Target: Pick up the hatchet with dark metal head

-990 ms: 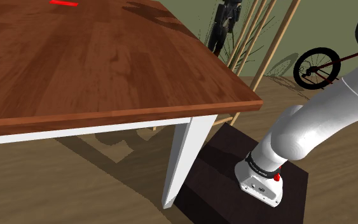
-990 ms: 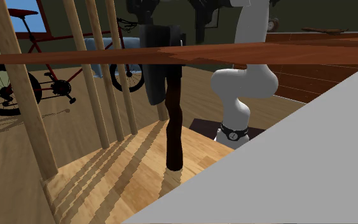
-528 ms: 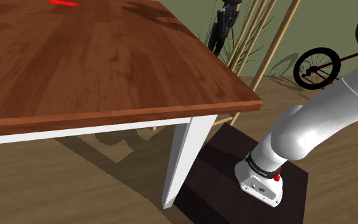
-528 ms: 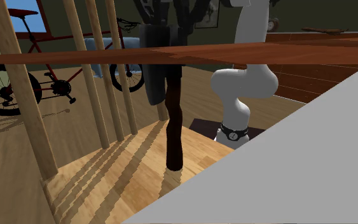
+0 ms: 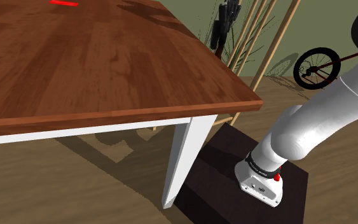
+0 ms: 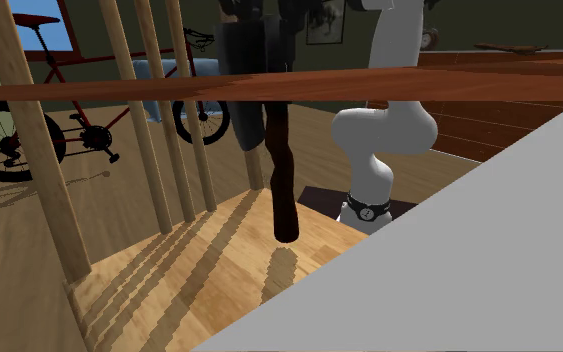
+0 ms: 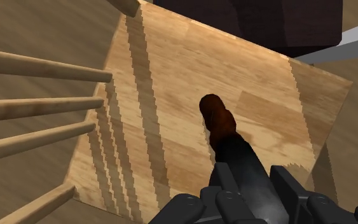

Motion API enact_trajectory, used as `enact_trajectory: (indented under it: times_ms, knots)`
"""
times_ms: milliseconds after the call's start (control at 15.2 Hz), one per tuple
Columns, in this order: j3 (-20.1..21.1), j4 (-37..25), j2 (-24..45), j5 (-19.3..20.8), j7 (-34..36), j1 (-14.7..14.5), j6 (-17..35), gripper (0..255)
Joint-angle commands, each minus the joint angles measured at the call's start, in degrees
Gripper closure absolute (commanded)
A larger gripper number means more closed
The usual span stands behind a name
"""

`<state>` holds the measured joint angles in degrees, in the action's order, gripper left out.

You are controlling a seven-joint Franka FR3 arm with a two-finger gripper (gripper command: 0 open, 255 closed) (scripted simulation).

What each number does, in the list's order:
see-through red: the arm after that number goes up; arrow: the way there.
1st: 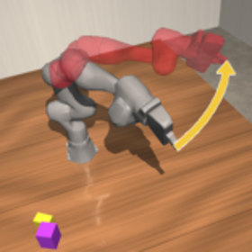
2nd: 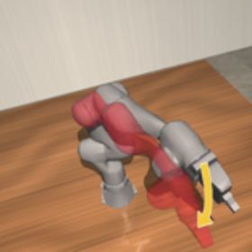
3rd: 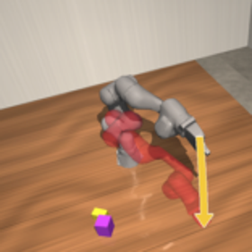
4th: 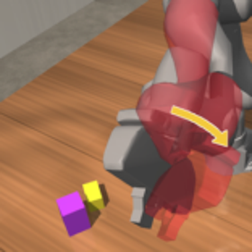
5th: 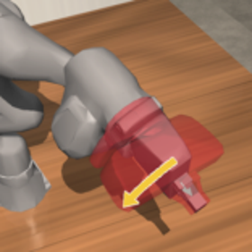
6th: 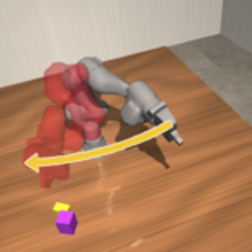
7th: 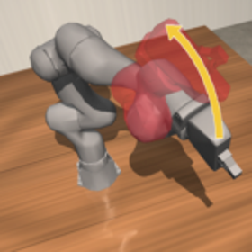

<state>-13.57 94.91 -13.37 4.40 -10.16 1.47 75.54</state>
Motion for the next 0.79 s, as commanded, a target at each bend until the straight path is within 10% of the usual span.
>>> enact_trajectory:
  times_ms: [0, 726]
  knots:
    - [0.0, -2.3, 0.6, -0.1, -0.2, 0.0, -1.7, 255]
    - [-0.5, -14.7, 5.0, -0.8, -1.2, 0.0, -9.8, 255]
